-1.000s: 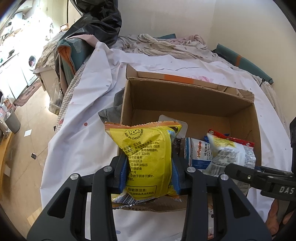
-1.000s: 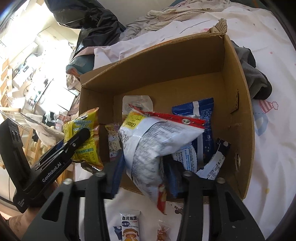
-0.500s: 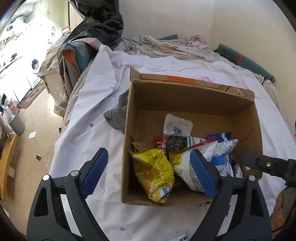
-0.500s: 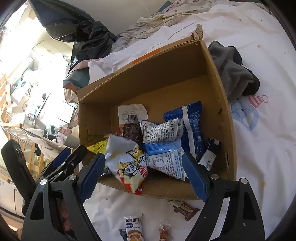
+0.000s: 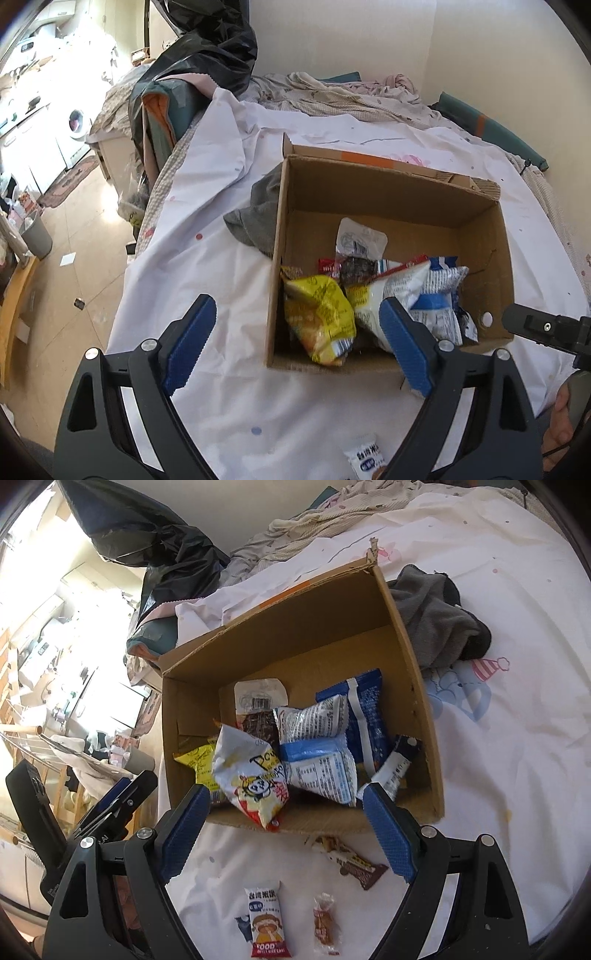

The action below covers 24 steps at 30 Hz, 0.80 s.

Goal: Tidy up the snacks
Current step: 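Move both tools back over the small snacks on the sheet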

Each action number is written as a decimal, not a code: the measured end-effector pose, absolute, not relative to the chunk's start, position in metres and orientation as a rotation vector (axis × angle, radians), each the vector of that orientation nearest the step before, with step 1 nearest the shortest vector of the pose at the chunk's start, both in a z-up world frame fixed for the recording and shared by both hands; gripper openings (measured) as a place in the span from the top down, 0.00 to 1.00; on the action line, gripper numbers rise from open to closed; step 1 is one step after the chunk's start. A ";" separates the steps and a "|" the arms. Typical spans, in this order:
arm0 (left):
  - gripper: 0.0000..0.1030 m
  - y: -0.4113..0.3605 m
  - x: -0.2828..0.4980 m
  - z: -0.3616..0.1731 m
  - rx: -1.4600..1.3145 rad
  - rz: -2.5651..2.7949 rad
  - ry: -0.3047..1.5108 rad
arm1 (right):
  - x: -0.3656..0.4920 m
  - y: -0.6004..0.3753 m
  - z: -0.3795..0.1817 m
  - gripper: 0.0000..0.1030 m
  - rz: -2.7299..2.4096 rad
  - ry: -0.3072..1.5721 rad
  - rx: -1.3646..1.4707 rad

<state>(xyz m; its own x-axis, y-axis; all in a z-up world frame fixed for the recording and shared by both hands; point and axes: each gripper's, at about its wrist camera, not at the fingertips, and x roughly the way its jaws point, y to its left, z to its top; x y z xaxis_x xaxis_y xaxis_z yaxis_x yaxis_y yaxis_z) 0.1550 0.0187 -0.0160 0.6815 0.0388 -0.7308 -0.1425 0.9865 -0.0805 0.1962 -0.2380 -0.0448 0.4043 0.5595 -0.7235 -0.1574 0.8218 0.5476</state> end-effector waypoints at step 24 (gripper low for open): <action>0.34 0.025 0.080 -0.094 -0.405 0.121 1.259 | 0.139 -0.272 -0.106 0.15 0.251 1.338 0.503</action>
